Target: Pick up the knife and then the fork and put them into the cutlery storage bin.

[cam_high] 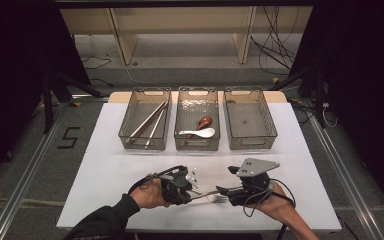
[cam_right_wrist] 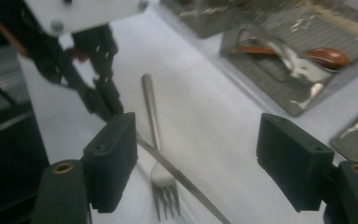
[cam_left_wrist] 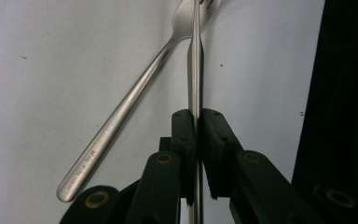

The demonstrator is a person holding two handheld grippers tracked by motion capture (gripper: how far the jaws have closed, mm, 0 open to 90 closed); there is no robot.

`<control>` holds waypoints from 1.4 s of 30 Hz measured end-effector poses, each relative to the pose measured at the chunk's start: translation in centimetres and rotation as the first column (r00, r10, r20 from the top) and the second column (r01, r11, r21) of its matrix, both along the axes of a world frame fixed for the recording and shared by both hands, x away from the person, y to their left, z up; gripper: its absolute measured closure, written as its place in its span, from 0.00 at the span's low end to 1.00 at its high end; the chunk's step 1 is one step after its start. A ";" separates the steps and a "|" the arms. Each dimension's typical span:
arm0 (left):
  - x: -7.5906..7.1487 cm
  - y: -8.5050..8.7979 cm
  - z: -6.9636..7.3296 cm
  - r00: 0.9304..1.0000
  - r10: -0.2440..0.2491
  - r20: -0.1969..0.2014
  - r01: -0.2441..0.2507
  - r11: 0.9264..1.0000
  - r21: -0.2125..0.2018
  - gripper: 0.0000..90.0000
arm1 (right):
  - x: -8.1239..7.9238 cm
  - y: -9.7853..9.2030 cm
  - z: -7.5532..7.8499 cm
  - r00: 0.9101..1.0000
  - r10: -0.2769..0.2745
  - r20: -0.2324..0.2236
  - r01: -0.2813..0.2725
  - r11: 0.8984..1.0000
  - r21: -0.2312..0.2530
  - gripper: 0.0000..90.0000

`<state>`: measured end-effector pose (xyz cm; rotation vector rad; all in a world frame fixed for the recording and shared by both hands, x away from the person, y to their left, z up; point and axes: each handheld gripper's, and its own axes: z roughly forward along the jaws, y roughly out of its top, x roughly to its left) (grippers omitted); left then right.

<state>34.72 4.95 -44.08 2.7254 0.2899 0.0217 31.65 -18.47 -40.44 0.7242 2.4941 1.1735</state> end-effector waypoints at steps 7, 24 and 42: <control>-0.6 -0.5 0.5 0.999 -0.036 0.002 0.036 0.999 0.013 0.93 | 0.0 2.2 -1.0 0.989 0.144 -0.034 -0.147 0.976 -0.161 0.42; -1.1 -0.9 1.0 0.998 -0.065 0.006 0.065 0.998 0.017 0.93 | 0.2 4.5 -2.8 0.961 0.263 -0.082 -0.275 0.896 -0.349 0.67; -1.8 -1.2 0.8 0.999 -0.050 -0.004 0.050 0.999 -0.019 0.93 | -0.1 5.5 -3.6 0.935 0.326 -0.141 -0.355 0.839 -0.412 0.85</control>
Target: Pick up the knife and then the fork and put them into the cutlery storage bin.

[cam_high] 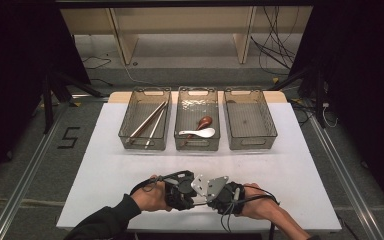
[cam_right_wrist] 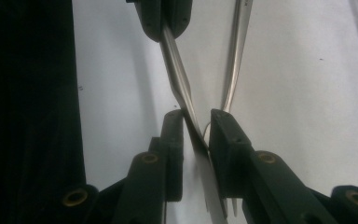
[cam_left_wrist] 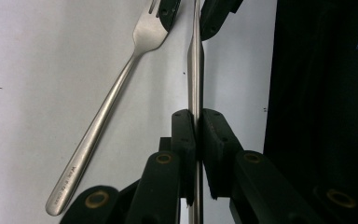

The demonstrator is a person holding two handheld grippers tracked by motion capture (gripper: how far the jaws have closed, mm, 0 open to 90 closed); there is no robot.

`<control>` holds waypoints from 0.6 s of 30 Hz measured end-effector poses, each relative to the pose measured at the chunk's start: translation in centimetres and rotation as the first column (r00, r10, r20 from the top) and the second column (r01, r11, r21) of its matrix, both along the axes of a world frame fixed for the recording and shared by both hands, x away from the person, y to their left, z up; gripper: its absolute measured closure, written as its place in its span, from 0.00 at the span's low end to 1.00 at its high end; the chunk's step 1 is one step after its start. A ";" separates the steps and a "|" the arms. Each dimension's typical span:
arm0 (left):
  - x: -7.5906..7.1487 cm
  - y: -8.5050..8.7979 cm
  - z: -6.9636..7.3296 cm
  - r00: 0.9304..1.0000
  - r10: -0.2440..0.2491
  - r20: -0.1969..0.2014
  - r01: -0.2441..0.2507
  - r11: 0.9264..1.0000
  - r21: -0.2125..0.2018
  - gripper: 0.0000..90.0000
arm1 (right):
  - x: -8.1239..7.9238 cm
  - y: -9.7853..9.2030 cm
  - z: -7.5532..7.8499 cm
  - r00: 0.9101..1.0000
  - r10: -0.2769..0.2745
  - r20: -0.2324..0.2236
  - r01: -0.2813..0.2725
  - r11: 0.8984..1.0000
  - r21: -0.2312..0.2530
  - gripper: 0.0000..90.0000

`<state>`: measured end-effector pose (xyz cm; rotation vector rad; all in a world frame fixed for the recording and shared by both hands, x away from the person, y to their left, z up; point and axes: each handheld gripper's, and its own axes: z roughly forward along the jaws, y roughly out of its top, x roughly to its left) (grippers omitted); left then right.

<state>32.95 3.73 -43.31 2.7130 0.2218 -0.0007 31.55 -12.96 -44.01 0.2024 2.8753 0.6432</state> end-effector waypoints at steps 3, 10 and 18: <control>0.0 0.0 0.1 1.000 -0.027 -0.001 0.027 0.999 0.021 0.93 | -0.1 0.0 -0.1 1.000 0.009 -0.001 -0.009 1.000 -0.001 0.86; -0.4 0.0 -0.2 1.000 -0.017 -0.011 0.016 1.000 -0.025 0.92 | -0.2 -0.2 -0.2 0.998 0.062 -0.009 -0.062 0.998 -0.003 0.92; -0.1 0.2 -0.1 0.990 -0.143 0.011 0.142 0.989 0.041 0.92 | -0.4 -0.3 -0.4 0.991 0.126 -0.038 -0.126 0.992 0.006 0.99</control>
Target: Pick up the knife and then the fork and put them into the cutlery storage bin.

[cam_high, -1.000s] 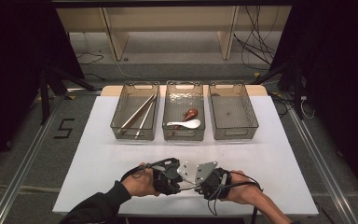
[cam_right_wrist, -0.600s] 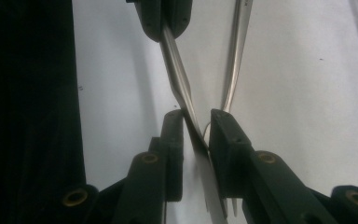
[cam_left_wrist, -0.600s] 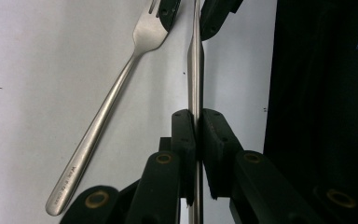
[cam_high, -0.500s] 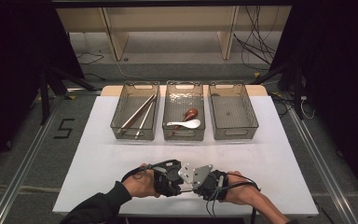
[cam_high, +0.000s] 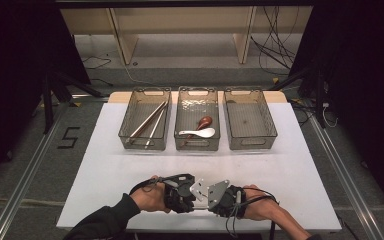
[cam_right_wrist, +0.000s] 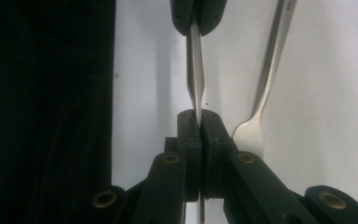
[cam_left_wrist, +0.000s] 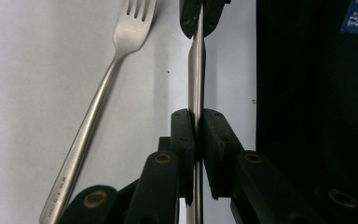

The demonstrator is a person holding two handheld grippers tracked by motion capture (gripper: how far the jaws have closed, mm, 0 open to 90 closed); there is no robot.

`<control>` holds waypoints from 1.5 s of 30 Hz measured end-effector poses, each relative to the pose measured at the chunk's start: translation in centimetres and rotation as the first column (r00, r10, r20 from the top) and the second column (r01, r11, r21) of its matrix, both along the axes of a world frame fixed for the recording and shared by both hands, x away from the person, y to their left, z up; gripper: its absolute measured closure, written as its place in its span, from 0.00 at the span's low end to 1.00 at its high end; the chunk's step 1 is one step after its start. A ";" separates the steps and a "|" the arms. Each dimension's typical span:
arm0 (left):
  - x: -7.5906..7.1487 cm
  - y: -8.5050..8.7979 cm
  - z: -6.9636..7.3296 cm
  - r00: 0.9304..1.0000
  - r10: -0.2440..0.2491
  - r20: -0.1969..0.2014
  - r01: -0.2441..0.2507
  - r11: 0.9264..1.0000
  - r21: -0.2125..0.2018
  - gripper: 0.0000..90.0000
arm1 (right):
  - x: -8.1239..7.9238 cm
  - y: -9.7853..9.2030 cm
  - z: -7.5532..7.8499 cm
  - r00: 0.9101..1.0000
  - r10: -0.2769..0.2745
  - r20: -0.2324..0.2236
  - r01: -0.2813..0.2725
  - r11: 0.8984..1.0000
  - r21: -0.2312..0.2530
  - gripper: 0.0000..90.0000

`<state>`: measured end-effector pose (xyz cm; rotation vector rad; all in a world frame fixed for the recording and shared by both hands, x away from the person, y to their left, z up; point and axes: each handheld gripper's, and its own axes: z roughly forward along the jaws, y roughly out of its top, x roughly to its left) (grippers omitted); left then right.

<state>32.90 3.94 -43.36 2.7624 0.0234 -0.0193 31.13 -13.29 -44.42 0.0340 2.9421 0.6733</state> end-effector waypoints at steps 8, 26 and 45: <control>0.3 0.4 0.5 0.999 0.025 0.034 -0.023 0.999 -0.045 0.88 | 0.1 -0.4 0.2 0.999 -0.017 0.040 0.015 0.999 0.032 0.99; 1.7 4.8 3.0 0.953 0.301 0.043 -0.271 0.906 -0.325 0.42 | 1.7 -2.6 1.4 0.977 -0.197 0.087 0.189 0.978 0.086 0.99; 2.0 11.1 1.6 0.838 0.544 -0.049 -0.514 0.755 -0.406 0.25 | 7.3 -7.8 5.3 0.832 -0.550 0.069 0.514 0.812 0.277 0.99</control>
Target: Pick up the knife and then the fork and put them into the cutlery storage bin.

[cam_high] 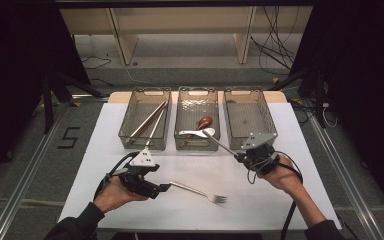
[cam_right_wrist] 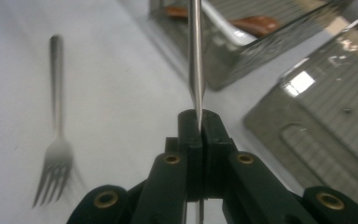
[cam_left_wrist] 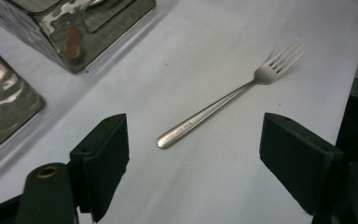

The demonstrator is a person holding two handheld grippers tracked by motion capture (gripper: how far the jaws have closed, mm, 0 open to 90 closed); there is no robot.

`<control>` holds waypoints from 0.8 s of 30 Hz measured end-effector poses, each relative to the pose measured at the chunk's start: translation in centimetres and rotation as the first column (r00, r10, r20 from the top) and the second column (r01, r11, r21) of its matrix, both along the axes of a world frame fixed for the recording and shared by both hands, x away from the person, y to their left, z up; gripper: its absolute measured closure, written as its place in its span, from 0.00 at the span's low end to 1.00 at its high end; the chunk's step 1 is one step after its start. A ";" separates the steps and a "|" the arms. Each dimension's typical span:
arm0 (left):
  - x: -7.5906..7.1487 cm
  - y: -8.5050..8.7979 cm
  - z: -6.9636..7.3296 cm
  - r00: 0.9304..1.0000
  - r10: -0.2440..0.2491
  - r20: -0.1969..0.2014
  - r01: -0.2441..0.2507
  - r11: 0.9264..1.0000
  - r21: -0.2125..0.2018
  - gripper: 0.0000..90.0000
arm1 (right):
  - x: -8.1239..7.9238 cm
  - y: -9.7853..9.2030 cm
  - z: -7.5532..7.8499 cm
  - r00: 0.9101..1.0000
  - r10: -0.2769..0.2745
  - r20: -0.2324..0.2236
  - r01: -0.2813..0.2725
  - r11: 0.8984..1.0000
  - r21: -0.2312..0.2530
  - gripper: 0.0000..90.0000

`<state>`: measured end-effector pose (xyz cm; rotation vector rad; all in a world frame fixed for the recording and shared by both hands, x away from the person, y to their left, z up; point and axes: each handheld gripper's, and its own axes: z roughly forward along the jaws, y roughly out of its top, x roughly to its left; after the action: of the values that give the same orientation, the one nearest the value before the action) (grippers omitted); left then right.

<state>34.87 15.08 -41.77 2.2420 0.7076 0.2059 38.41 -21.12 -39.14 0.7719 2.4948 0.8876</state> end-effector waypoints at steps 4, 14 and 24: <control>-0.1 0.5 -0.5 1.000 0.023 -0.008 -0.023 1.000 -0.002 0.24 | 1.3 -0.8 0.8 0.998 -0.054 0.015 0.054 0.998 0.014 0.99; -0.5 1.5 -0.5 0.998 0.064 -0.001 -0.064 0.997 -0.042 0.20 | 5.7 -1.5 2.4 0.982 -0.184 0.032 0.182 0.982 0.039 0.99; -0.9 2.5 -0.5 0.995 0.096 0.012 -0.095 0.994 -0.052 0.19 | 9.2 -1.7 2.6 0.958 -0.288 0.000 0.288 0.956 0.052 0.99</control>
<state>33.98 17.60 -42.29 2.1580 0.8048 0.2480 47.64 -22.81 -36.50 1.1128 2.2806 0.8488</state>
